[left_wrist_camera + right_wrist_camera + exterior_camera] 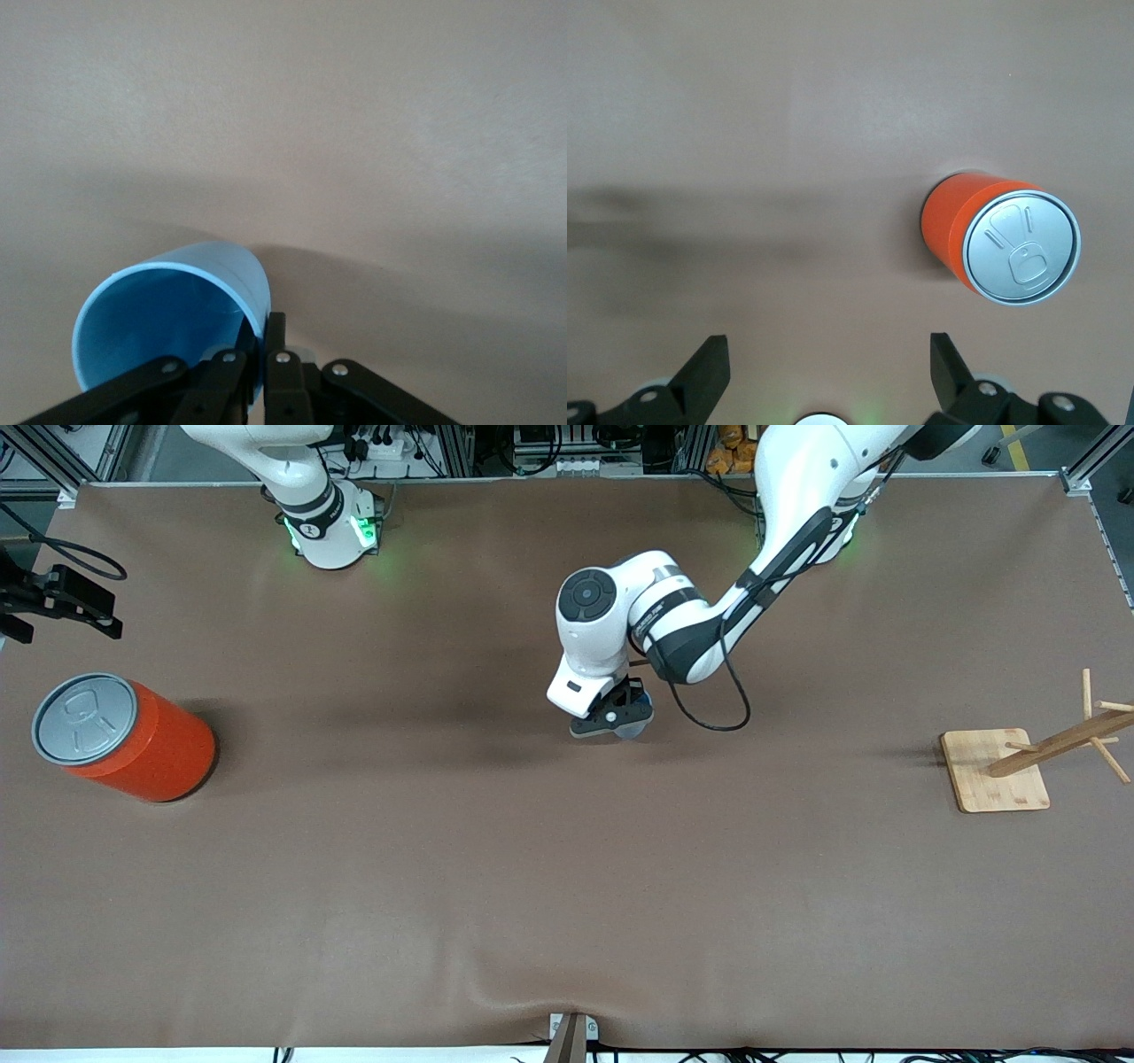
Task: Flip cup
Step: 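Turn the blue cup upright and lower it onto the table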
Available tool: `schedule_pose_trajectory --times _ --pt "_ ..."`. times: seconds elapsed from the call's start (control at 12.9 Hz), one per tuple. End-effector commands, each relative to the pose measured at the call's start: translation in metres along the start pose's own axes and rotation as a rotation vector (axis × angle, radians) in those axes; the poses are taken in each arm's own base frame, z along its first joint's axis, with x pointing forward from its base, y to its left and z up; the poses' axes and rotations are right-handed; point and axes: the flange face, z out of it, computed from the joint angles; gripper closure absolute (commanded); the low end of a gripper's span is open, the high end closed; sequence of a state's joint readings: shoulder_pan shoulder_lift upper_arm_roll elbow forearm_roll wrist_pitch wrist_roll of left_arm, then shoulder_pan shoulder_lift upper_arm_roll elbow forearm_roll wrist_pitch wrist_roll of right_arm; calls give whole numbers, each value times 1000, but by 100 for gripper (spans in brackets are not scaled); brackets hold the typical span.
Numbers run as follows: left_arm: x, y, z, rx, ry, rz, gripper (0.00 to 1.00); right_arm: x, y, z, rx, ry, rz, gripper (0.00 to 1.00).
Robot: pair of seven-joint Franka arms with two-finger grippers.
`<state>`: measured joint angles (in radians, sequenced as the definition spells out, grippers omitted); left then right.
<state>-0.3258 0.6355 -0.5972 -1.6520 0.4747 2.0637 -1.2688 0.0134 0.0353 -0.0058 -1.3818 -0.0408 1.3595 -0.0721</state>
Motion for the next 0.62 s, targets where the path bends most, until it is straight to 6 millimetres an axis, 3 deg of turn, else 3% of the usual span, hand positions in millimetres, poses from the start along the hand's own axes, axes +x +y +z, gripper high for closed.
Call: schedule_pose_trajectory --times 0.0,0.54 --pt "-1 8 14 21 32 -17 100 1 2 -4 17 -3 -2 0" --pt "4 11 40 -20 14 -39 100 0 6 -2 20 -15 4 0"
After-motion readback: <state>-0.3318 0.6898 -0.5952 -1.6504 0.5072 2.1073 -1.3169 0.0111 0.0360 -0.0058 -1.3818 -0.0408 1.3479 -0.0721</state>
